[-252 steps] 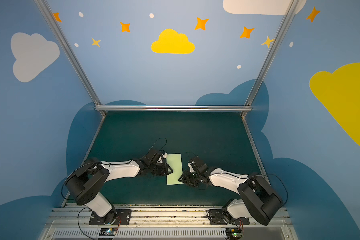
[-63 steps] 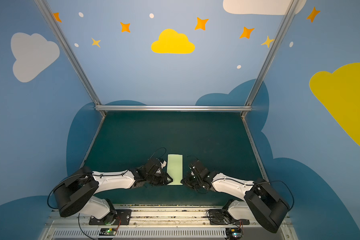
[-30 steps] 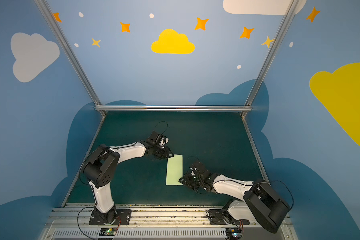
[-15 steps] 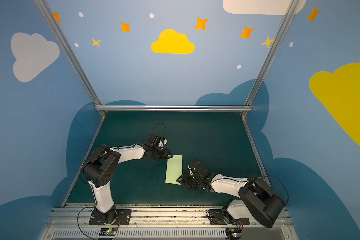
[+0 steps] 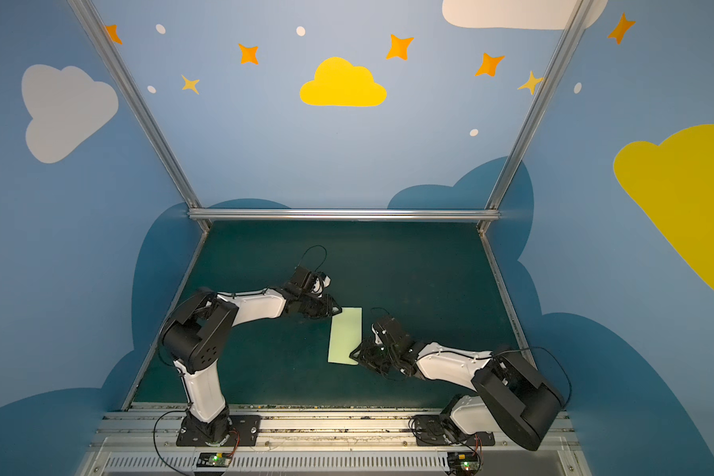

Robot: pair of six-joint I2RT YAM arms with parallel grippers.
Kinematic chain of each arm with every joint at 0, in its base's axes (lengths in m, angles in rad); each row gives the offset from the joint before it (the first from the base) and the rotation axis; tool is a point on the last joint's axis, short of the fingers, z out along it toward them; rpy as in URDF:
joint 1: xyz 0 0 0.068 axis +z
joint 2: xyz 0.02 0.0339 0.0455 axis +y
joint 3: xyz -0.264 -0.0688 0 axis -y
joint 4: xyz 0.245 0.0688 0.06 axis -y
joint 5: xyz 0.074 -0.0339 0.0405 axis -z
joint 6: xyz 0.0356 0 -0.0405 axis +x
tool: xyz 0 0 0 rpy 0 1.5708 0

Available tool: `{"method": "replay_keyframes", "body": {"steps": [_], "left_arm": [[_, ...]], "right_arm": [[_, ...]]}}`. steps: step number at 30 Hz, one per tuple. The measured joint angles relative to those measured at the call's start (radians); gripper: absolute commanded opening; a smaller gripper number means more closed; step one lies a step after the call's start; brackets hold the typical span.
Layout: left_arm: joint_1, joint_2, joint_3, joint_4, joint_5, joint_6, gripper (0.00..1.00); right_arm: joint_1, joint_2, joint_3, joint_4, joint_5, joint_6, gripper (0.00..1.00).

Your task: Fold a paper plane with a square sheet of paper (fold left side to right side)

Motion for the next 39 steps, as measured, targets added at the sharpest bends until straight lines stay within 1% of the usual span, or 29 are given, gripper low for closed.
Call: {"method": "replay_keyframes", "body": {"steps": [8,20,31,39], "left_arm": [[0.000,-0.003,-0.007,0.011,0.000,0.000,0.40],[0.000,-0.005,-0.012,0.018,0.000,0.000,0.40],[0.000,-0.005,-0.012,0.018,0.001,-0.001,0.40],[0.000,-0.005,-0.012,0.018,0.001,-0.003,0.40]], "right_arm": [[-0.025,0.004,0.041,-0.005,-0.010,-0.037,0.40],[-0.056,0.068,0.084,0.000,-0.035,-0.085,0.43],[-0.071,0.066,0.091,0.014,-0.042,-0.229,0.43],[-0.102,0.074,0.106,0.027,-0.071,-0.281,0.41]]}}
